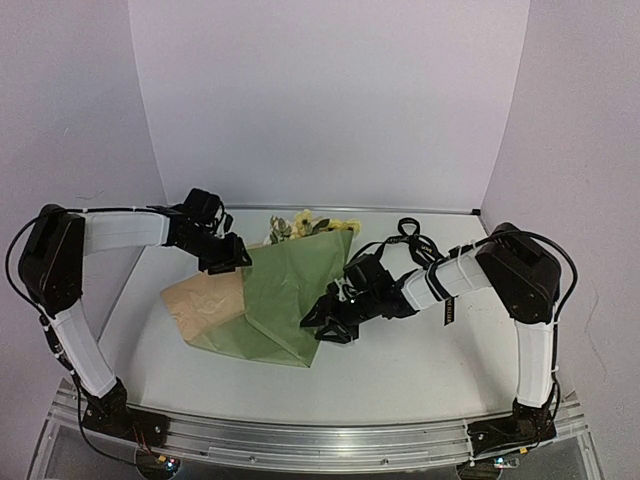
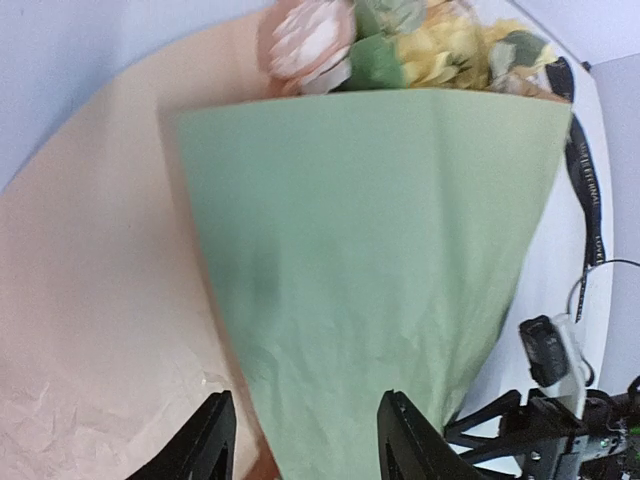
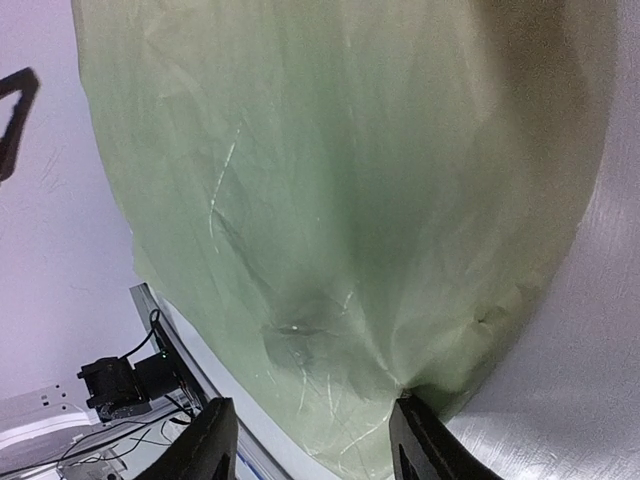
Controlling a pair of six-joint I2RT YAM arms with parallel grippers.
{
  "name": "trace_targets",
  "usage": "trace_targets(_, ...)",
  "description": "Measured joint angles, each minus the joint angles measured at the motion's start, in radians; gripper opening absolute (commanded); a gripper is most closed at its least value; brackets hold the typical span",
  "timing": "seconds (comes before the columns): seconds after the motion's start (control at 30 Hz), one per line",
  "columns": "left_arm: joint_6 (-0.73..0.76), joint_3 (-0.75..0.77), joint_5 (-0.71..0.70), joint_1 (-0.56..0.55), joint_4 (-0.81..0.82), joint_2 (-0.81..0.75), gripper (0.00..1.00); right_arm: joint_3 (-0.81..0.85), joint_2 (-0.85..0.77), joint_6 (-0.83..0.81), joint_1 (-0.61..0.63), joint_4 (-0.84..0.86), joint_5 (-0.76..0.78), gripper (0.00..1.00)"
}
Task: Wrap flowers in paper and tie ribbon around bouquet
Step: Press the 2/3-folded wrapping paper at the center of the board.
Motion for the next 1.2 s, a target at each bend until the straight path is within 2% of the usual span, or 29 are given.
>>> trace_targets(0.07,0.002,0.012,-0.048,-0.033,-0.018,-0.059,0.5,0.006,0.0,-0.003,0.0,-0.013,0.001,0.55)
trace_targets(0.2,-0.001,0.023,-0.075,-0.128,-0.018,-0.139,0.35,0.014,0.0,-0.004,0.0,-0.033,0.001,0.55)
trace_targets(0.3,-0.011,-0.006,-0.031,-0.194,0.022,-0.145,0.25,0.017,-0.001,-0.005,0.0,-0.041,0.002,0.55)
trace_targets(0.47,-0.059,-0.152,0.054,-0.233,0.103,-0.111,0.17,0.026,-0.003,-0.003,0.0,-0.064,0.005,0.57)
trace_targets(0.67,-0.113,-0.256,0.099,-0.233,0.179,-0.02,0.11,0.033,-0.022,0.007,0.0,-0.101,0.022,0.63)
trace_targets(0.87,-0.134,-0.259,0.105,-0.235,0.235,0.028,0.11,0.104,-0.025,0.029,-0.023,-0.136,0.03,0.65)
trace_targets(1.2,-0.161,-0.259,0.059,-0.242,0.245,0.039,0.07,0.306,0.021,0.078,-0.146,-0.124,0.039,0.66)
